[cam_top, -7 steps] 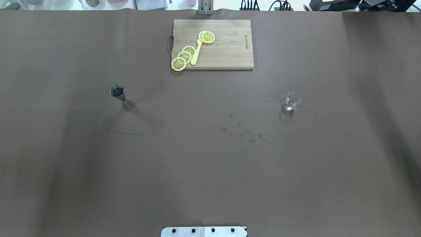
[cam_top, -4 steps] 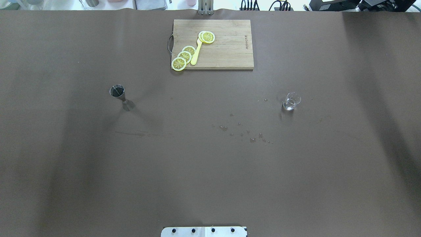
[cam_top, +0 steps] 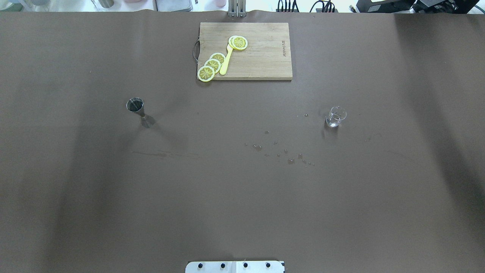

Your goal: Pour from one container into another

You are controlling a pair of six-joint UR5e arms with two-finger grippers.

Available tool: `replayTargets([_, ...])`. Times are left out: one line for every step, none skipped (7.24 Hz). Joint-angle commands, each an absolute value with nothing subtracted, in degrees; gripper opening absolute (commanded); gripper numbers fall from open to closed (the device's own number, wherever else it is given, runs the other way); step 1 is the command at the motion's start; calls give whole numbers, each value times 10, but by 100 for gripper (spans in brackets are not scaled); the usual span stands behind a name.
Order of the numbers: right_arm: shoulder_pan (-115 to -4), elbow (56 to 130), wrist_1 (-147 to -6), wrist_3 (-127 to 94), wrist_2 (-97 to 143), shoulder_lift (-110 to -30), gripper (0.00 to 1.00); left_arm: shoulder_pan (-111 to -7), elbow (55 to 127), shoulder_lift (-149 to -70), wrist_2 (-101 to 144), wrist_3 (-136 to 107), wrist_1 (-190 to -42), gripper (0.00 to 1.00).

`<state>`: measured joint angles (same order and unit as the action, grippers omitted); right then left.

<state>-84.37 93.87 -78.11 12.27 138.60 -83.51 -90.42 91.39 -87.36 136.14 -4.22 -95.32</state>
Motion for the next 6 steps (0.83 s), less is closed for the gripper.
replayTargets([-819, 937, -717, 120, 1404, -837, 100, -905, 919, -873, 1361, -42, -952, 99])
replayTargets([-797, 933, -675, 117, 1406, -837, 100, -905, 934, -860, 1361, -42, -952, 99])
replayTargets([-772, 928, -625, 110, 1406, -837, 99, -905, 937, -856, 1361, -42, -952, 99])
replayTargets([-751, 925, -594, 70, 1406, -838, 99, -905, 938, -856, 1361, -42, -952, 99])
replayTargets([-731, 915, -547, 32, 1405, -838, 99, -905, 946, -854, 1361, -42, -952, 99])
replayTargets([-711, 905, -494, -3, 1404, -839, 99, -905, 954, -849, 1361, -42, -952, 99])
